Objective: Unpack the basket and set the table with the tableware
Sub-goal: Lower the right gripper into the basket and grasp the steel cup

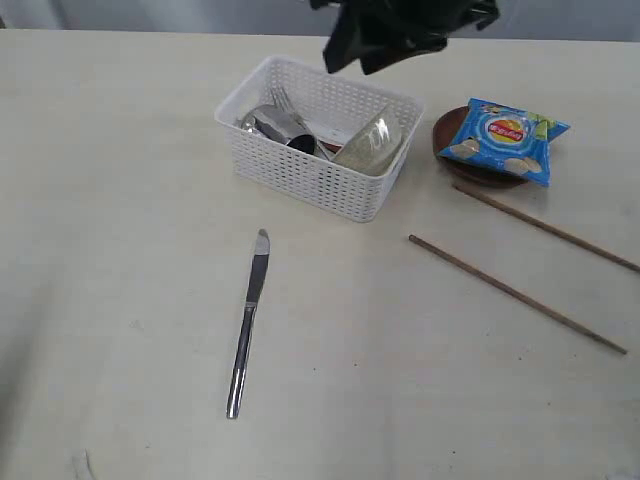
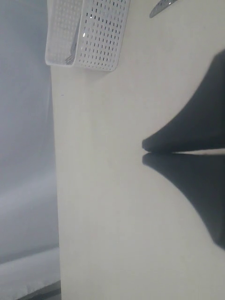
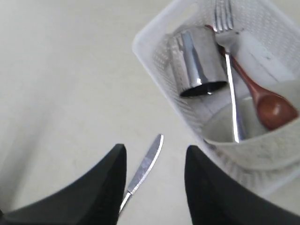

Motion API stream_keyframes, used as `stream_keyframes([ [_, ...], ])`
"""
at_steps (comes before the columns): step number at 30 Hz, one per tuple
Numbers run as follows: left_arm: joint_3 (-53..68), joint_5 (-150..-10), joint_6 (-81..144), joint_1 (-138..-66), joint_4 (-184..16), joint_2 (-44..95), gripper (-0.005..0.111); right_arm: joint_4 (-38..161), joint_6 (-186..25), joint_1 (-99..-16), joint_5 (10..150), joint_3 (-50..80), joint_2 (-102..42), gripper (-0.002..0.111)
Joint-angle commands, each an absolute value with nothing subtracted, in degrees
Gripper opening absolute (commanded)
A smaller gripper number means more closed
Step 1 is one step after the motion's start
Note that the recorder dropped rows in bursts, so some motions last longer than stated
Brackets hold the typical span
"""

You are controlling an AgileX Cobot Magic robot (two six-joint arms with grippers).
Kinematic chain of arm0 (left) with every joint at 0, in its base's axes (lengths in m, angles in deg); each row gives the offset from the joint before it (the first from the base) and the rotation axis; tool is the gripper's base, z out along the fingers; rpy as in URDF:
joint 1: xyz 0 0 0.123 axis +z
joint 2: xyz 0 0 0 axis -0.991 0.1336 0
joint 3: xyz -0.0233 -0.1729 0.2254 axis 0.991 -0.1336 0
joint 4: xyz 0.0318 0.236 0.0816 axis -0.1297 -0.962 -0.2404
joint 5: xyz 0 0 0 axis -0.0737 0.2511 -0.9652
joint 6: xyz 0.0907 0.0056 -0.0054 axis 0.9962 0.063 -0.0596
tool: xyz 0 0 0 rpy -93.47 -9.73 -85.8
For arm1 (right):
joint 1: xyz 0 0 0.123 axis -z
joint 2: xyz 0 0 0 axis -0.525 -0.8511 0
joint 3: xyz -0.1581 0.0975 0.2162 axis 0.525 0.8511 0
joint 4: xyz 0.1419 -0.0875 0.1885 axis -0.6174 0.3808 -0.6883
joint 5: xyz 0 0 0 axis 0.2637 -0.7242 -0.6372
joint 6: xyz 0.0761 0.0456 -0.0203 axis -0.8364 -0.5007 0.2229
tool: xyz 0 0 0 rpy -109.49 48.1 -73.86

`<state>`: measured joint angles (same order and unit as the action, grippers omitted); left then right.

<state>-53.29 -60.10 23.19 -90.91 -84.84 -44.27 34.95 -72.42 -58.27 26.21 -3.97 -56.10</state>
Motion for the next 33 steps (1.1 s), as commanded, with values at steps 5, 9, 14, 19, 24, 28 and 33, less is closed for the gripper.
stream_keyframes([
  [5,-53.4,-60.28,23.23,-91.34,-85.03,-44.49,0.0,31.53,-77.83,-60.74,25.61,-15.24,-70.25,0.043],
  [9,-53.4,-60.28,23.23,-91.34,-85.03,-44.49,0.0,33.23,-82.64,-61.16,24.6,-20.39,-76.75,0.058],
  [14,-53.4,-60.28,23.23,-91.34,-85.03,-44.49,0.0,37.81,-89.42,-61.16,19.26,-23.84,-81.9,0.059],
  [19,-53.4,-60.28,23.23,-91.34,-85.03,-44.49,0.0,35.67,-89.54,-61.16,19.87,-23.84,-84.31,0.058],
  [24,-53.4,-60.28,23.23,-91.34,-85.03,-44.49,0.0,34.16,-90.53,-61.16,24.62,-23.84,-85.55,0.058],
  [28,-53.4,-60.28,23.23,-91.34,-85.03,-44.49,0.0,34.03,-92.51,-61.16,26.33,-23.84,-86.5,0.058],
  [33,-53.4,-60.28,23.23,-91.34,-85.03,-44.49,0.0,31.89,-92.79,-61.16,26.47,-23.84,-88.46,0.058],
])
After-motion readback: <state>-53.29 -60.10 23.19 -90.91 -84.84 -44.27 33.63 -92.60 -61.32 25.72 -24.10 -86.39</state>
